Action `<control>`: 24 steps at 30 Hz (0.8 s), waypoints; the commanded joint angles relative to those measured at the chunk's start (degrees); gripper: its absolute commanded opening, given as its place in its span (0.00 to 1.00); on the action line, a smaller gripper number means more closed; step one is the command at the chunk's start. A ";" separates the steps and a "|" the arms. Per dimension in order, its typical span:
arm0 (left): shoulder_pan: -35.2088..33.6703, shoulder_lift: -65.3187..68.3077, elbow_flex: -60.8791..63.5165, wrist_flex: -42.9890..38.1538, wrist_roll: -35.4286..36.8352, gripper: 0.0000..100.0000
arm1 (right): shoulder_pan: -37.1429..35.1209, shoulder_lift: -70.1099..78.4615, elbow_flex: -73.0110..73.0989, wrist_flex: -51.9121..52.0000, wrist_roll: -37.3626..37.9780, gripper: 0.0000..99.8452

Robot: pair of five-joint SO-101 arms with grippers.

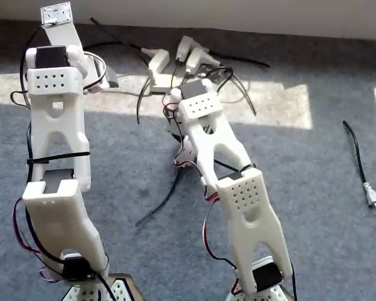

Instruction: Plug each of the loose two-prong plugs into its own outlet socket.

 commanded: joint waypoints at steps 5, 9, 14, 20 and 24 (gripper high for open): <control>5.67 -3.21 2.33 0.18 0.44 0.28 | 7.34 -8.66 -9.80 9.89 1.14 0.26; 7.87 -3.21 6.55 -1.23 0.44 0.28 | 16.04 -16.75 -13.49 10.42 10.37 0.26; 8.31 -3.21 13.85 -6.42 6.77 0.28 | 31.78 -26.07 -9.27 10.33 32.70 0.26; 8.31 -3.38 21.41 -13.89 11.52 0.28 | 52.35 -27.38 5.41 10.33 64.35 0.26; 8.31 -3.21 22.29 -15.03 12.75 0.28 | 62.81 -27.56 15.52 10.24 84.04 0.26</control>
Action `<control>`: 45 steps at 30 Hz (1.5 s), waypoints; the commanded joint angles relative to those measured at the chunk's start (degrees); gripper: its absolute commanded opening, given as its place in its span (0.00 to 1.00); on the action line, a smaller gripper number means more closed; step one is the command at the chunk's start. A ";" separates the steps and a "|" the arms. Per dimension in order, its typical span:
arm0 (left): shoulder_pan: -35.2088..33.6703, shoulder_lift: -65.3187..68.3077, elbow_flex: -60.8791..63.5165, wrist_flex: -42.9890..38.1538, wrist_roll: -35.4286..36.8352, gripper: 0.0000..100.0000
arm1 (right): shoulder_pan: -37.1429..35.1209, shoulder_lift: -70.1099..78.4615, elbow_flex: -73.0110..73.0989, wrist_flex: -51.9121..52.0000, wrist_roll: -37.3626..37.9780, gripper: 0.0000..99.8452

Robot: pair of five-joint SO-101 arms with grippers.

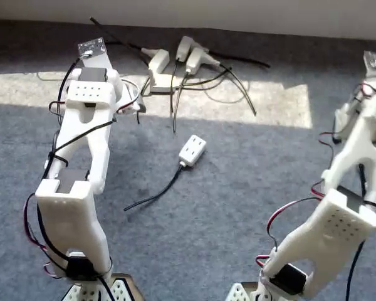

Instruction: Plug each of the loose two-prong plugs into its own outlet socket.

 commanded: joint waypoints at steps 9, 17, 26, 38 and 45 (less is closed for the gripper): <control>0.92 -3.21 3.82 -5.80 1.85 0.28 | 17.01 -2.15 5.58 1.10 31.82 0.26; 0.66 -3.38 4.62 -6.68 1.85 0.28 | 17.27 12.18 4.88 -9.71 31.91 0.25; 0.66 -3.30 4.35 -6.68 1.85 0.28 | 16.04 12.79 4.26 -12.79 31.82 0.09; -4.88 -3.91 3.30 -8.53 1.49 0.28 | 1.10 -7.43 -6.02 2.51 16.97 0.06; -25.19 -3.65 -2.15 -8.26 1.49 0.28 | -21.93 -19.74 -0.31 2.59 0.70 0.06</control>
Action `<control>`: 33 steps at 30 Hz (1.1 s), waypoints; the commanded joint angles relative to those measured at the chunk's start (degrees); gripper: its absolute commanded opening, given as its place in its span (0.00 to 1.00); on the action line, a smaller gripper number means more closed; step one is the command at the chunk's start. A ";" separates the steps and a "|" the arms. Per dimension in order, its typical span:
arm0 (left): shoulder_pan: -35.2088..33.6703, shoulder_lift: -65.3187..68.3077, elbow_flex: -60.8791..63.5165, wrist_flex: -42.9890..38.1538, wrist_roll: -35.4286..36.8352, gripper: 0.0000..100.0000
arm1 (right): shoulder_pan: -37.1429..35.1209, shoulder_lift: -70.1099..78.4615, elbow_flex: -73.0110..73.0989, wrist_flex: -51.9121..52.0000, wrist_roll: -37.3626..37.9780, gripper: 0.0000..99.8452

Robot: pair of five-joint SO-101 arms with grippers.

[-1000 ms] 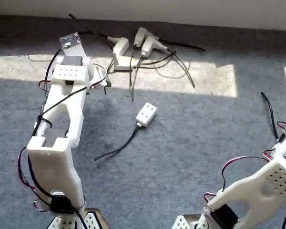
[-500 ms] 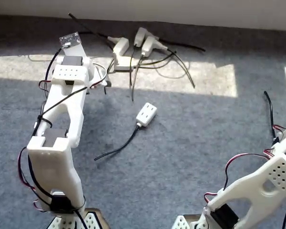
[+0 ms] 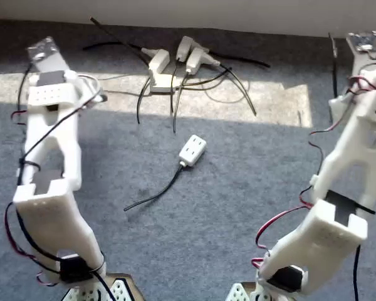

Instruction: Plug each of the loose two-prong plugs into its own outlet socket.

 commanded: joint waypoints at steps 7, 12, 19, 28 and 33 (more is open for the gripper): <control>-32.48 -3.30 -7.16 -0.88 0.00 0.28 | -37.49 -13.76 11.12 0.84 -17.93 0.06; -44.70 -3.12 -7.08 -3.08 0.00 0.28 | -53.76 -12.88 12.70 -7.16 -25.32 0.06; -56.04 4.35 -7.60 -12.92 0.00 0.28 | -65.01 -0.22 14.46 -22.02 -32.70 0.06; -55.16 14.02 -12.79 -17.58 -6.51 0.28 | -69.85 14.37 9.36 -22.99 -37.71 0.25; -51.38 12.70 -17.54 -6.59 -6.68 0.28 | -67.91 11.12 -6.37 -13.23 -35.69 0.29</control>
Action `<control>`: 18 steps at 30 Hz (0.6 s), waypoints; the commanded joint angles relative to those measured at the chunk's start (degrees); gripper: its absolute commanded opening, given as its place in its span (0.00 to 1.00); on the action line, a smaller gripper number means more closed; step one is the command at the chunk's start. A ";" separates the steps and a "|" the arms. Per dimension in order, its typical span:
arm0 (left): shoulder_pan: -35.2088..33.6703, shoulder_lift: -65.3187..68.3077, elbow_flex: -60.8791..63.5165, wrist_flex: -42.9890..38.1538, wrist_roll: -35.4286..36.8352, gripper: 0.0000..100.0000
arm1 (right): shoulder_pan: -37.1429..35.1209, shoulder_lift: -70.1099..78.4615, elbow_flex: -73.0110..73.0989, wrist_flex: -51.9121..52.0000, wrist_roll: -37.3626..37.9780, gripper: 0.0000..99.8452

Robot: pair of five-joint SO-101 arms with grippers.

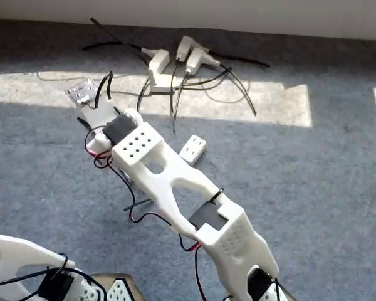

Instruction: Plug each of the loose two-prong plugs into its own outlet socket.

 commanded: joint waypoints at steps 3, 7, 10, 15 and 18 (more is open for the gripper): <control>7.78 -4.97 -10.33 20.40 -0.62 0.28 | 3.30 -7.60 -23.08 13.49 3.96 0.29; 15.78 -9.80 -17.45 39.47 -0.70 0.28 | 8.92 -11.82 -36.79 20.97 7.30 0.29; 24.40 -13.05 -20.18 50.37 -0.70 0.28 | 18.68 -17.01 -35.38 20.79 7.65 0.29; 41.10 -20.70 -9.27 50.29 -0.44 0.28 | 36.09 -25.89 -23.96 20.79 7.74 0.29; 52.53 -25.80 0.22 50.20 -0.44 0.28 | 44.97 -32.22 -12.35 20.79 7.82 0.29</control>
